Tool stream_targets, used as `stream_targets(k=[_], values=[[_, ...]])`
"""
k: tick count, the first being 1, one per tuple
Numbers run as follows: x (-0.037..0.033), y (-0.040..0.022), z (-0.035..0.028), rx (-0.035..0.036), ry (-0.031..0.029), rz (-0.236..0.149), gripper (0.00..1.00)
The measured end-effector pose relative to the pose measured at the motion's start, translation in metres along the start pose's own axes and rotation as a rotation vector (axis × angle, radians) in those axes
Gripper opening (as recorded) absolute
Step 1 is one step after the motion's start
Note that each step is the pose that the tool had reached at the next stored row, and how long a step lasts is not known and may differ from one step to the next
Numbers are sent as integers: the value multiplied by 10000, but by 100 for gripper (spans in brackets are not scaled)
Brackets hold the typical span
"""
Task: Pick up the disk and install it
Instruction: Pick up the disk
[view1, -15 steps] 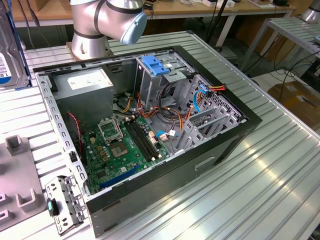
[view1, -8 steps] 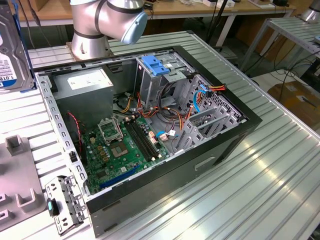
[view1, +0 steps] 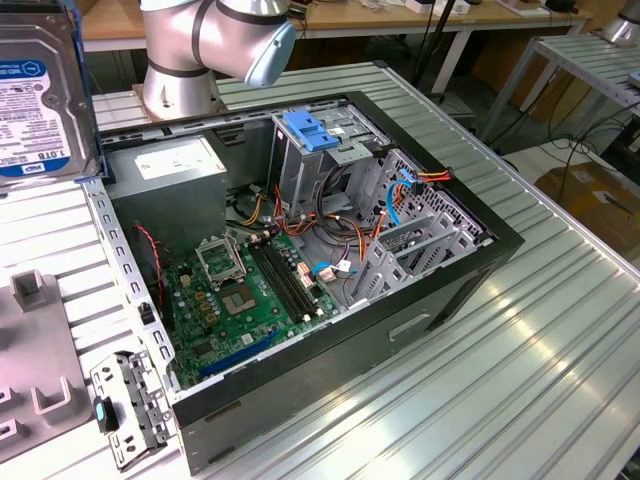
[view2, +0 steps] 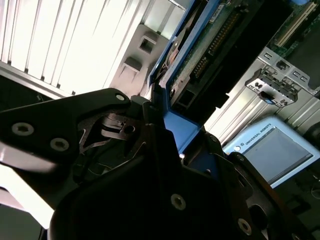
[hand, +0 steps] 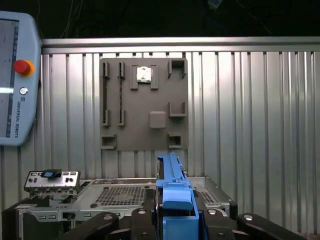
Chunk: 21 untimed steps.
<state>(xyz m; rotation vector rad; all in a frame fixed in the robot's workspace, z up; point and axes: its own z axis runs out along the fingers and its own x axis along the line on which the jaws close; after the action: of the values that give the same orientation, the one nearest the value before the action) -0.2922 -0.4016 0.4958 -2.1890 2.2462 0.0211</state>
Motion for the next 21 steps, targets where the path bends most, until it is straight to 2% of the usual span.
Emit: stream_targets(k=[3,7,9,12,21], values=[[13,-119,3,1,-1,-1,37],[27,-231,7,0,0,0,37],[42,-342,9,0,0,0,37],[56,-439,11,1,0,0,37],[87,-677,17,0,0,1,37]])
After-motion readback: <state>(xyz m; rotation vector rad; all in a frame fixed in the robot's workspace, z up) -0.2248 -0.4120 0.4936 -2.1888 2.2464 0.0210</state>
